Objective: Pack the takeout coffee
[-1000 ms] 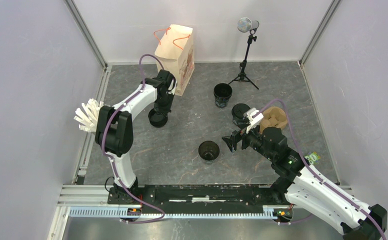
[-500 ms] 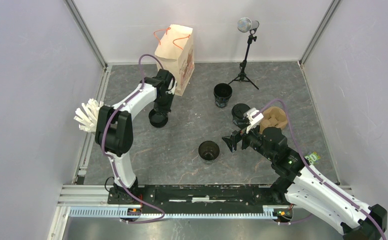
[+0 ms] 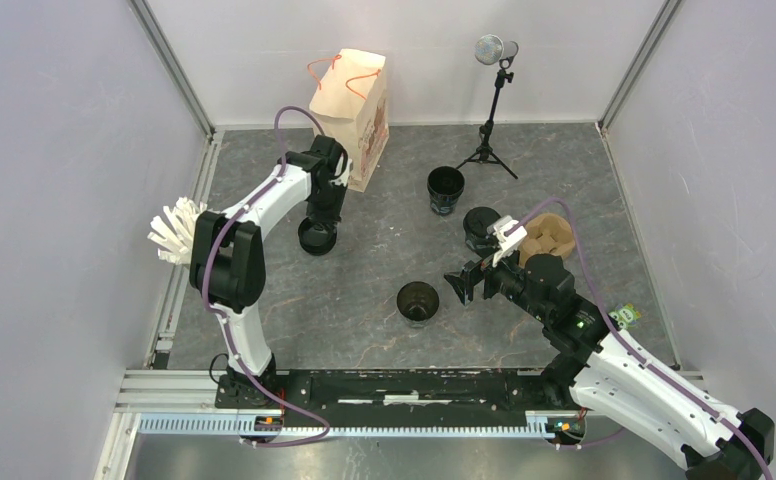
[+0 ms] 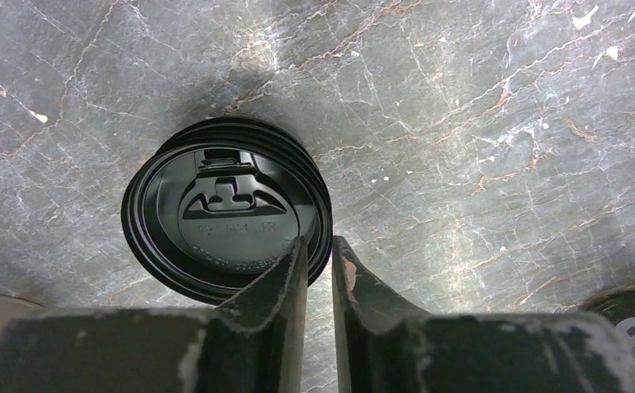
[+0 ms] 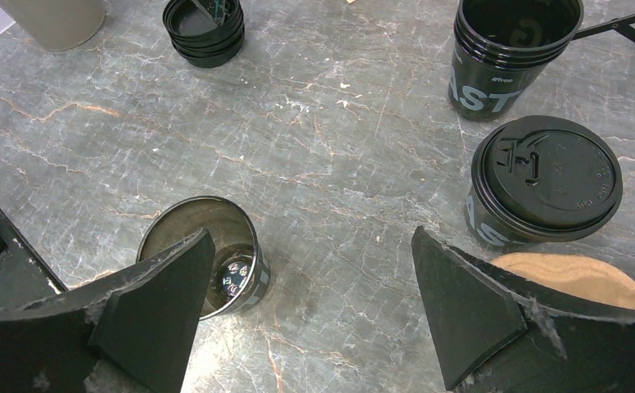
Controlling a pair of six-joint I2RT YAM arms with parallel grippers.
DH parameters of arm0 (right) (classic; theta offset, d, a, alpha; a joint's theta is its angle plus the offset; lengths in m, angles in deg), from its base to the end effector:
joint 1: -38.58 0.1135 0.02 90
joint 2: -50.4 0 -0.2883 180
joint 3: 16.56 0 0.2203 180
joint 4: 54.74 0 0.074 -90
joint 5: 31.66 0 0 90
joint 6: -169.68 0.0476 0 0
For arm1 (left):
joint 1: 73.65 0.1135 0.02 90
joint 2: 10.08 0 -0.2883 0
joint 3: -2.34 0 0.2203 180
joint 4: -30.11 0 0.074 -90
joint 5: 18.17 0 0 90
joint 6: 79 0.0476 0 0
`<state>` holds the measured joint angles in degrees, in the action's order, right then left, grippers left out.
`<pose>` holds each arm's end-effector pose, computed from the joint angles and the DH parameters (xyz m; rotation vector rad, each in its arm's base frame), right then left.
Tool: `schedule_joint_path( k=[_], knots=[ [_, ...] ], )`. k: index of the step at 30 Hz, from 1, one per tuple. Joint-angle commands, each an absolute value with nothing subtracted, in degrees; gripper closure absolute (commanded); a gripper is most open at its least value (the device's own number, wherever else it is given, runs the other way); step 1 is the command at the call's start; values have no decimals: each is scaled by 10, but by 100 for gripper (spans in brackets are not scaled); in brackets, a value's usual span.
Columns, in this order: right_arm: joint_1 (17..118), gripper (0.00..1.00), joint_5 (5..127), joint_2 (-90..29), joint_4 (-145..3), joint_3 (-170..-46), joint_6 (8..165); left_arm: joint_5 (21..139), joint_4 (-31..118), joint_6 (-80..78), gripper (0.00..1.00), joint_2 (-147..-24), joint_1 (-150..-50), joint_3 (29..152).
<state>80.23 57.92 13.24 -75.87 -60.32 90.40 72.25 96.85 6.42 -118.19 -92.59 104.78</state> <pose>0.0950 0.0840 0.2825 -0.4939 1.8052 0.6330 0.3457 -0.1190 0.2498 0.3567 2.8183 -0.0998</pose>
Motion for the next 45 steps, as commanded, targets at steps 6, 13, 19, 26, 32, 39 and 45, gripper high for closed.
schedule_joint_path(
  k=[6,13,19,26,32,39,45],
  knots=[
    [806,2,582,136,-748,-625,899,732,965,103,69,-1189,-923,1070],
    [806,2,582,138,-750,-627,899,734,960,103,68,-1204,-922,1073],
    [806,2,582,137,-750,-627,898,733,958,105,75,-1209,-923,1074],
    [806,2,581,134,-748,-623,896,736,955,106,90,-1206,-923,1074],
    [806,2,581,133,-749,-621,894,745,957,103,98,-1199,-923,1075],
    [806,2,582,131,-748,-624,894,746,1000,96,98,-1207,-922,1110],
    [806,2,582,133,-750,-625,893,756,1004,96,92,-1213,-921,1116]
  ],
)
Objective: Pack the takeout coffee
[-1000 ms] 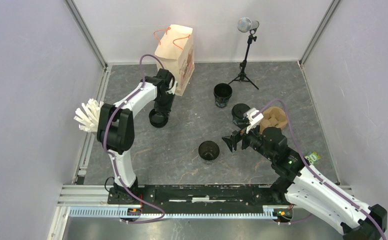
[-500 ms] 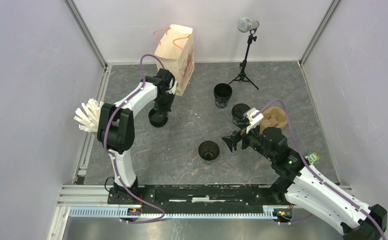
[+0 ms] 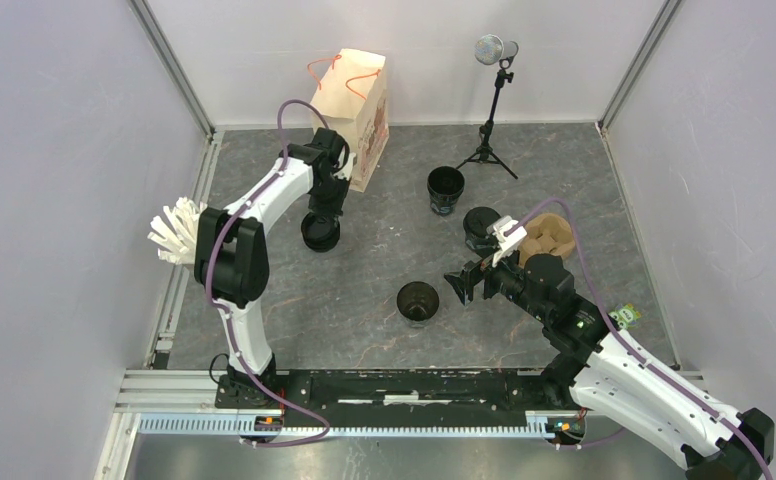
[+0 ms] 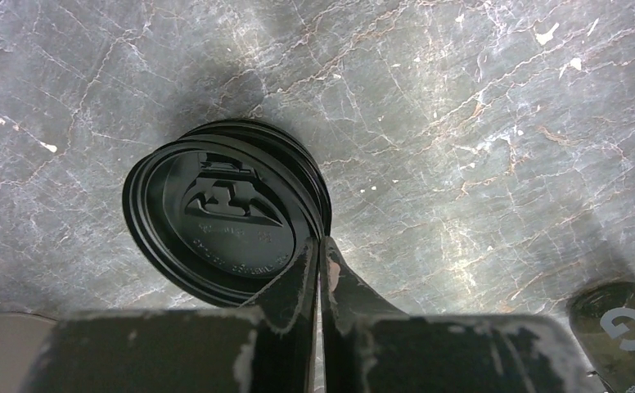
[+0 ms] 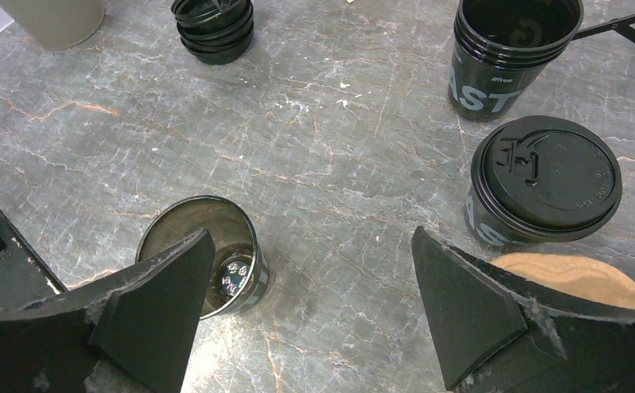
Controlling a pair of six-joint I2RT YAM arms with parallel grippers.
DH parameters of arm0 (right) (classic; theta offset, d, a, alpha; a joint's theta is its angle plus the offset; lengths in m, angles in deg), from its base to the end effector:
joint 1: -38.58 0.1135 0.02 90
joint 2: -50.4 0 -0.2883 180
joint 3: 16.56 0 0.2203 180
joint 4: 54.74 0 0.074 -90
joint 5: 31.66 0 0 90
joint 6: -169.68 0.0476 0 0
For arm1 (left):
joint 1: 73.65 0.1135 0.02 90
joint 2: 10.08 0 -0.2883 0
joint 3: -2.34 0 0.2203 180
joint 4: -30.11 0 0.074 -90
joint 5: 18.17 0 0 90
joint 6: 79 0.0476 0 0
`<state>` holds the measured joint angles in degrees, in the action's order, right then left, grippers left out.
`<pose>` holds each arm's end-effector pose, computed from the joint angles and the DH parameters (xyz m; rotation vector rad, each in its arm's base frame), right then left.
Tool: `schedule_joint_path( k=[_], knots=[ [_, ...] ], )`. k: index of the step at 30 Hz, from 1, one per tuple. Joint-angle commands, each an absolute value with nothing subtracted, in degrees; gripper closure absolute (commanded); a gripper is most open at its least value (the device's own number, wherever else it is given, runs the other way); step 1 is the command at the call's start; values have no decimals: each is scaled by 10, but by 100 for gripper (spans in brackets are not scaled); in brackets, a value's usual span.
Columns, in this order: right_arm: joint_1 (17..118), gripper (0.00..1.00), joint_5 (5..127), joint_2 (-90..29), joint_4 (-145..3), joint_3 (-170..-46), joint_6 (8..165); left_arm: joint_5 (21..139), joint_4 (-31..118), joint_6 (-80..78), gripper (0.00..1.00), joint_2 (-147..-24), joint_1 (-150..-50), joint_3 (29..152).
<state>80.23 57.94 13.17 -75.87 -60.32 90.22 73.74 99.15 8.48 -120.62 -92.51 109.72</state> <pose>0.0951 0.0841 0.2823 -0.4973 1.8053 0.6307 0.3575 -0.1238 0.2556 0.4109 2.8098 -0.1290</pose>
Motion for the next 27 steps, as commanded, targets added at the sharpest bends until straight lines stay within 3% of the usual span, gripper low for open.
schedule_joint_path(
  k=[1,4,9,12,16,27],
  knots=[
    [806,2,582,134,-751,-625,893,759,1004,96,91,-1213,-922,1116],
    [806,2,582,134,-752,-627,892,767,1007,99,97,-1216,-922,1116],
    [806,2,582,134,-753,-629,890,772,1008,101,97,-1218,-922,1116],
    [806,2,582,133,-754,-629,890,770,1009,100,81,-1219,-922,1117],
    [806,2,582,135,-755,-630,889,774,1012,103,97,-1220,-922,1119],
    [806,2,582,138,-757,-629,889,772,1015,96,98,-1213,-921,1127]
  ],
)
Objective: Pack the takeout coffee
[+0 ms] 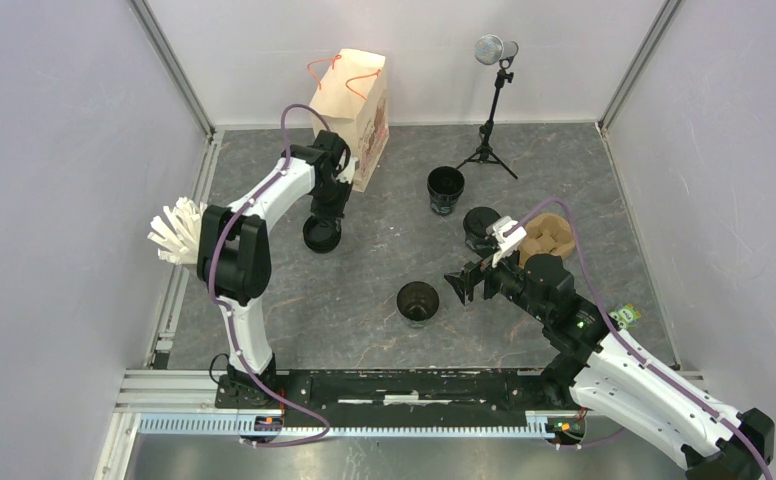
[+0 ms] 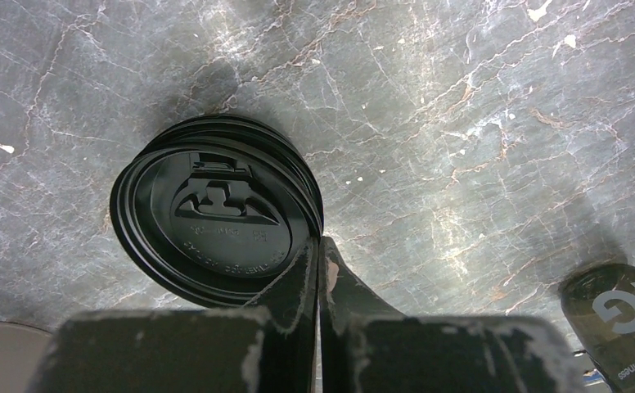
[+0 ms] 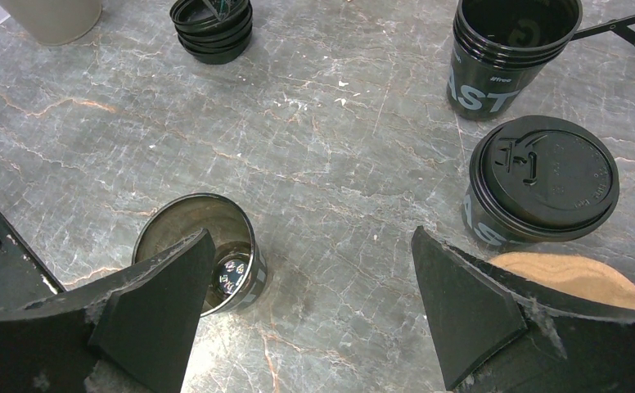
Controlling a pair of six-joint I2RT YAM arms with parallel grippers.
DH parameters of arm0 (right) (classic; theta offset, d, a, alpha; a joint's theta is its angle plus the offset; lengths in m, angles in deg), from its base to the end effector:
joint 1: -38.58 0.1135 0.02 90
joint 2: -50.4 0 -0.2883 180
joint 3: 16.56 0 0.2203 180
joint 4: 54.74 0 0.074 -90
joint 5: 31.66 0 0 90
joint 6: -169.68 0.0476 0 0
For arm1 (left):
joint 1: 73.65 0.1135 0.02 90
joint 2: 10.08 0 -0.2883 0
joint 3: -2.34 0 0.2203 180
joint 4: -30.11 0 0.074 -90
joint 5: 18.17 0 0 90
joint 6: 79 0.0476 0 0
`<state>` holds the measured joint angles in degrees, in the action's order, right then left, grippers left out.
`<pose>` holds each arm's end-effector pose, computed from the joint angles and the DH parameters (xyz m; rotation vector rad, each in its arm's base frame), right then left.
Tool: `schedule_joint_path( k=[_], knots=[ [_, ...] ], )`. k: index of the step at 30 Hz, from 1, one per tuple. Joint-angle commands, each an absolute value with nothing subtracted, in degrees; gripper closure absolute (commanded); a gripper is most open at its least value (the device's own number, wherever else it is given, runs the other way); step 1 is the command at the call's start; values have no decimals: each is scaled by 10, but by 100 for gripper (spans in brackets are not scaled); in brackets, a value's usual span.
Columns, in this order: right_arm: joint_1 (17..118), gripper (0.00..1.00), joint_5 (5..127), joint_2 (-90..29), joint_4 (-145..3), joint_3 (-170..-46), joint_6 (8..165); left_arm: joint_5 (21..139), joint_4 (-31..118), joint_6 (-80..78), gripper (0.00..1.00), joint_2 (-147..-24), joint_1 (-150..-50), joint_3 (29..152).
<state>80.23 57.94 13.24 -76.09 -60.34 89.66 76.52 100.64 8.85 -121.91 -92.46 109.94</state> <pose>0.0949 0.0839 0.2821 -0.5064 1.8040 0.6233 0.3573 -0.1258 0.2477 0.4342 2.8563 -0.1866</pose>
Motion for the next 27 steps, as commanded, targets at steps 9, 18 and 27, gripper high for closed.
schedule_joint_path(
  k=[9,18,27],
  knots=[
    [806,2,581,139,-757,-626,888,744,1043,91,98,-1210,-914,1155],
    [806,2,582,137,-753,-624,891,700,1021,92,98,-1200,-915,1125],
    [806,2,582,134,-753,-624,892,745,1026,93,95,-1210,-914,1132]
  ],
)
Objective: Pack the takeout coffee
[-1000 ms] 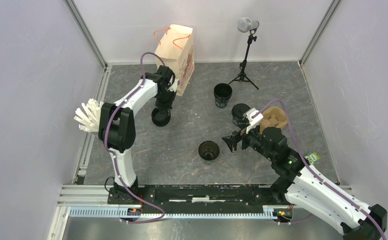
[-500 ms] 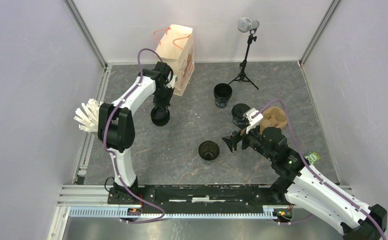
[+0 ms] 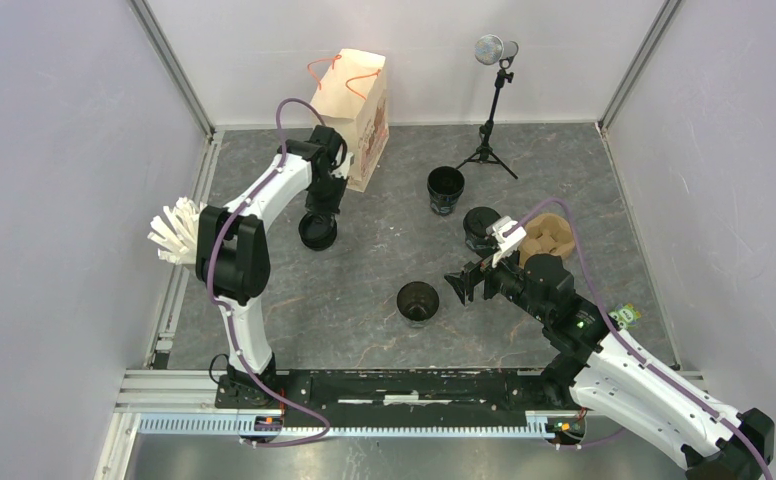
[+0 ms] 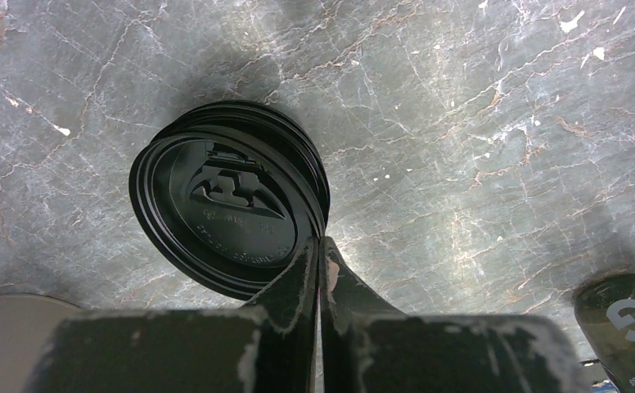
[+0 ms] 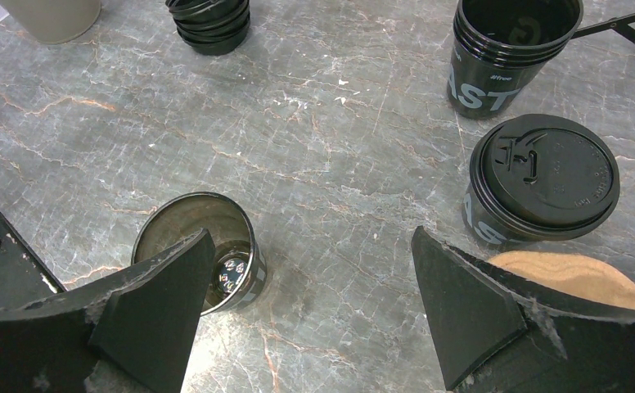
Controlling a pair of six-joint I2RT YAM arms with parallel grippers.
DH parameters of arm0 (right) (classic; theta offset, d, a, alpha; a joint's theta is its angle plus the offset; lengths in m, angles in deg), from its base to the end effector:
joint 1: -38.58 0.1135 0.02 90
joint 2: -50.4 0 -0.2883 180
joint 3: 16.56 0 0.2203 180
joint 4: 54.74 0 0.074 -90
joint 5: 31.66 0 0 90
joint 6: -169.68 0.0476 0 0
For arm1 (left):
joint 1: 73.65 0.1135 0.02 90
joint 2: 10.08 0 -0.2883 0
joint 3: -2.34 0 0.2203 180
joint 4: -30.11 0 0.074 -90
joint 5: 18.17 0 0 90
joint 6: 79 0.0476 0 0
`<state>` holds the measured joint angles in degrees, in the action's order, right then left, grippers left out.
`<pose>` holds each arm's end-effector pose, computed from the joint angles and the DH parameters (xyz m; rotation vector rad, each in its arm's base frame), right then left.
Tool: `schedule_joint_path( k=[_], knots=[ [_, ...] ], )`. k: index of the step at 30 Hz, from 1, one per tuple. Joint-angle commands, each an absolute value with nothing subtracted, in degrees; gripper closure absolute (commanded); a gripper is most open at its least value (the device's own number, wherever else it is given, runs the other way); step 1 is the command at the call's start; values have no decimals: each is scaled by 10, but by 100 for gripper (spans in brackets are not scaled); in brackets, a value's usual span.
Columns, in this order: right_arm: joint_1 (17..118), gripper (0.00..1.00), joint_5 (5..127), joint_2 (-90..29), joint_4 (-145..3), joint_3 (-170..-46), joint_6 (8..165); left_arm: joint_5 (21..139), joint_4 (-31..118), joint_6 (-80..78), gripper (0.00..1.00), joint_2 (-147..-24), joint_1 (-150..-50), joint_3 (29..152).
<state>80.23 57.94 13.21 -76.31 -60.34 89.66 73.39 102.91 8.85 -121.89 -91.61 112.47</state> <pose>0.0948 0.0839 0.2816 -0.5076 1.8083 0.6219 0.3609 -0.1184 0.2576 0.4011 2.8496 -0.1070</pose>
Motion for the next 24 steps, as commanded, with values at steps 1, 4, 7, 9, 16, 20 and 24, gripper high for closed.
schedule_joint_path(
  k=[1,4,7,9,16,20,24],
  knots=[
    [806,2,582,134,-753,-623,893,740,1033,93,95,-1214,-914,1137],
    [806,2,582,136,-753,-623,892,721,1049,96,98,-1219,-915,1145],
    [806,2,582,134,-751,-623,893,691,1050,98,98,-1213,-915,1142],
    [806,2,582,133,-750,-624,894,680,1053,100,98,-1211,-915,1142],
    [806,2,582,129,-746,-623,897,647,1059,109,98,-1205,-920,1142],
    [806,2,582,129,-745,-623,897,630,1060,109,94,-1206,-926,1142],
    [806,2,582,128,-745,-623,897,660,1058,109,88,-1204,-926,1142]
  ],
)
